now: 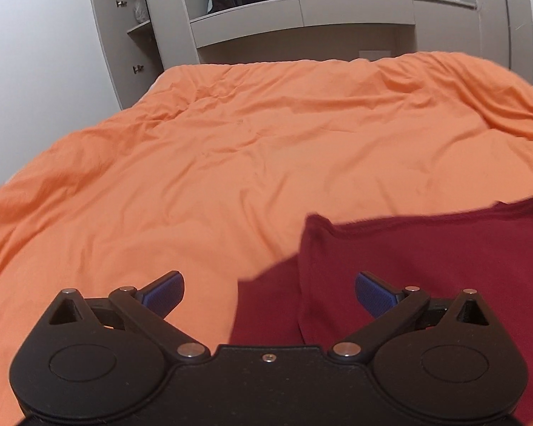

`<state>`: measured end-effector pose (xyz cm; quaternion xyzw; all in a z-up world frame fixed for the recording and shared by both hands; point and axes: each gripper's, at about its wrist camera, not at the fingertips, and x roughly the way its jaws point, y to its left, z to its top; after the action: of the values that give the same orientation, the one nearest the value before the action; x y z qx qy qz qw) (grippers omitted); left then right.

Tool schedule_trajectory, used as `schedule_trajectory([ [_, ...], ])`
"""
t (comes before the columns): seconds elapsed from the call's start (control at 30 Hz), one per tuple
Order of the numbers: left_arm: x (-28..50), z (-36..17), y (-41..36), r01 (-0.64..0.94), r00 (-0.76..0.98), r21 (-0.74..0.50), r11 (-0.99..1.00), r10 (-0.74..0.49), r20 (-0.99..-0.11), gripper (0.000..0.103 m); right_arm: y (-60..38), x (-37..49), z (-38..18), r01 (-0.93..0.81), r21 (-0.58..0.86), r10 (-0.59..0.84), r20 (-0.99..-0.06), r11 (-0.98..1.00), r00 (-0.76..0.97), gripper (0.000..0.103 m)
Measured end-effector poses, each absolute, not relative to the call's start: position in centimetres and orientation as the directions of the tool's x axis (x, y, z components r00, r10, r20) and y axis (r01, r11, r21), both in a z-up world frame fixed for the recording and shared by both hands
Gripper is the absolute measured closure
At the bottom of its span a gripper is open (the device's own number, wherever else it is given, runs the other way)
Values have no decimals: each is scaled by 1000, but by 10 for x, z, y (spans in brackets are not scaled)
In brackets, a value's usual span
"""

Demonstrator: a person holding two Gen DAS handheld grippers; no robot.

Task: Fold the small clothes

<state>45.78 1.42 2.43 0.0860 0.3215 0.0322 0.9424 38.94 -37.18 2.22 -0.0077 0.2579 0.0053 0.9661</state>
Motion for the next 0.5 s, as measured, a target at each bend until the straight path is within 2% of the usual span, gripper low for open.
schedule_trajectory([
  [0.2,385,8,30,-15,771,136,991,98,-629,1,-367,331,5,-47,-25,27,-526,999,850,0],
  [0.5,351,-10,38,-1,742,40,999,28,-669,1,-369,288,-17,-41,103,92,-560,994,823,0],
])
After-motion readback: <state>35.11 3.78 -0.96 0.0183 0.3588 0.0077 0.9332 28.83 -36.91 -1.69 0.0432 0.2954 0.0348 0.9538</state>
